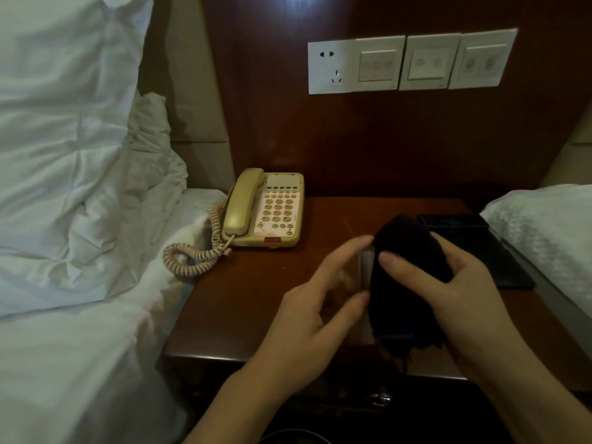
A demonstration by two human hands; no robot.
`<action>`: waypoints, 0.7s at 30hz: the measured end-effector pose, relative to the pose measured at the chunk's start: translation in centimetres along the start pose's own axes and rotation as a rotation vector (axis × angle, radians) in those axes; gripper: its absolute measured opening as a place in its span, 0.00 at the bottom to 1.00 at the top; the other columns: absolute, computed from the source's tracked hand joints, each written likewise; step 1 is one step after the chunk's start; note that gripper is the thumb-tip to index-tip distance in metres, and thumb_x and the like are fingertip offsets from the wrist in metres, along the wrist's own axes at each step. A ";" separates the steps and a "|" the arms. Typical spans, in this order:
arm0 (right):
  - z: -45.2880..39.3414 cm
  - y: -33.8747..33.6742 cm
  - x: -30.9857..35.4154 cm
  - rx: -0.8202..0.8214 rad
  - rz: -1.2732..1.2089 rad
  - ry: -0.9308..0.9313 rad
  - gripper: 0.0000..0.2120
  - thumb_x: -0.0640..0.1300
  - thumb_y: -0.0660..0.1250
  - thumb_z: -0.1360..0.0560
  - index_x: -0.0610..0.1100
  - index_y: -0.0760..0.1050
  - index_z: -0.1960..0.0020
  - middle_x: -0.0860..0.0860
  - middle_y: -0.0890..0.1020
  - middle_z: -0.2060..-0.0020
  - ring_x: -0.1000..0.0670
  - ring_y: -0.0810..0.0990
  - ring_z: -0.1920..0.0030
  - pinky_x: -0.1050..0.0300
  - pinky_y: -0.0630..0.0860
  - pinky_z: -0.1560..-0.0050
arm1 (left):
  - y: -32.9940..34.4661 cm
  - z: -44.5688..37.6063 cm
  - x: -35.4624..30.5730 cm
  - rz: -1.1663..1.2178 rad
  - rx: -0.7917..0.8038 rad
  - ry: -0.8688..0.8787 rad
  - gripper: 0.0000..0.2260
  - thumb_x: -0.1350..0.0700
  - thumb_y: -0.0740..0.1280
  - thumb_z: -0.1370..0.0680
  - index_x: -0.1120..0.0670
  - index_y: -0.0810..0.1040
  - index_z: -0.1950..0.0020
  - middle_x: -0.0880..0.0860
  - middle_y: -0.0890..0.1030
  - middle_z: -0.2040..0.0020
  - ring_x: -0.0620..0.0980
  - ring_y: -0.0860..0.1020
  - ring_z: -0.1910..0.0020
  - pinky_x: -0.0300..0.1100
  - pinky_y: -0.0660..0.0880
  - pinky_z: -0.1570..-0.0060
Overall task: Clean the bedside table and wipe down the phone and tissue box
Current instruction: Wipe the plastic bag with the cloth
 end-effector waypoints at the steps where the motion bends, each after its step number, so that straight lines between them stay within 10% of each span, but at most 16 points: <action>1: 0.0 -0.1 0.0 0.002 0.000 0.000 0.16 0.50 0.74 0.36 0.52 0.82 0.49 0.51 0.86 0.54 0.52 0.85 0.54 0.57 0.83 0.59 | -0.1 -0.1 0.0 -0.013 0.003 0.017 0.25 0.55 0.64 0.17 0.33 0.64 0.25 0.39 0.78 0.56 0.43 0.80 0.54 0.35 0.75 0.54; 12: 0.1 0.7 -0.2 -0.080 0.022 -0.061 0.17 0.50 0.74 0.36 0.51 0.81 0.47 0.54 0.85 0.55 0.55 0.84 0.54 0.61 0.82 0.56 | -0.5 -0.1 -0.4 0.067 -0.019 -0.036 0.20 0.55 0.67 0.18 0.38 0.69 0.30 0.43 0.80 0.57 0.45 0.81 0.54 0.36 0.77 0.54; 21: 0.9 2.0 -1.0 0.084 0.161 -0.042 0.17 0.51 0.74 0.36 0.54 0.79 0.48 0.61 0.84 0.55 0.61 0.82 0.53 0.70 0.77 0.58 | -0.1 -0.8 1.6 0.726 0.012 -0.830 0.34 0.26 0.67 0.31 0.48 0.82 0.35 0.53 0.85 0.41 0.56 0.81 0.37 0.60 0.72 0.30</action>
Point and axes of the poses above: each hand's wrist, its own z-axis away from the middle knuckle, its own y-axis out of the palm, x = y × z, the point moved 2 cm from there along -z, towards the middle knuckle
